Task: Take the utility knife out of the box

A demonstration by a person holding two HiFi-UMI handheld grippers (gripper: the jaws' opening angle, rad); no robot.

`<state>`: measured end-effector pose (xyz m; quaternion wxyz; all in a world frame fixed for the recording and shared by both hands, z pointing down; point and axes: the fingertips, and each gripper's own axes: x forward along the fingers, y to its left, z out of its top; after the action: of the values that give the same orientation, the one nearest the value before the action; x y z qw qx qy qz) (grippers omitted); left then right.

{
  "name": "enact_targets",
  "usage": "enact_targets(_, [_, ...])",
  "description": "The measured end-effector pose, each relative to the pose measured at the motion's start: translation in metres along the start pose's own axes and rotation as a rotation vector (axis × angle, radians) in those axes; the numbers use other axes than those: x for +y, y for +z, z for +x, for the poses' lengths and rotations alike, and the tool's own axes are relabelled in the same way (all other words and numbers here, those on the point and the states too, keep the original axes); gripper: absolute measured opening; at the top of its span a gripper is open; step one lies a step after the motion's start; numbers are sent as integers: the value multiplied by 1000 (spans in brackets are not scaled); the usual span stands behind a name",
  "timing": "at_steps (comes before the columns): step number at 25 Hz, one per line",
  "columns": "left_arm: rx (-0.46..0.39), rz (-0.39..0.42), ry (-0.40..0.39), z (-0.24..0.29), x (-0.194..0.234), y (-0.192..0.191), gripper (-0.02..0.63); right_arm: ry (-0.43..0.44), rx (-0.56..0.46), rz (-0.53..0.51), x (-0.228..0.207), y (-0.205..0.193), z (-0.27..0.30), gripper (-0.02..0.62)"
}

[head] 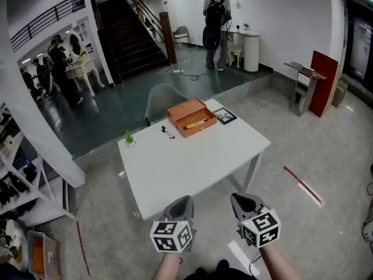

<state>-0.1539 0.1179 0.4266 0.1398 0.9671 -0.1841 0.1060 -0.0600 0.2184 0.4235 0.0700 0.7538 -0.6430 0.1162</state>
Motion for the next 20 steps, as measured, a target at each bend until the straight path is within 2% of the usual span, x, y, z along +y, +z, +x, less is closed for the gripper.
enact_targets(20, [23, 10, 2, 24, -21, -12, 18, 25, 15, 36, -24, -17, -2, 0])
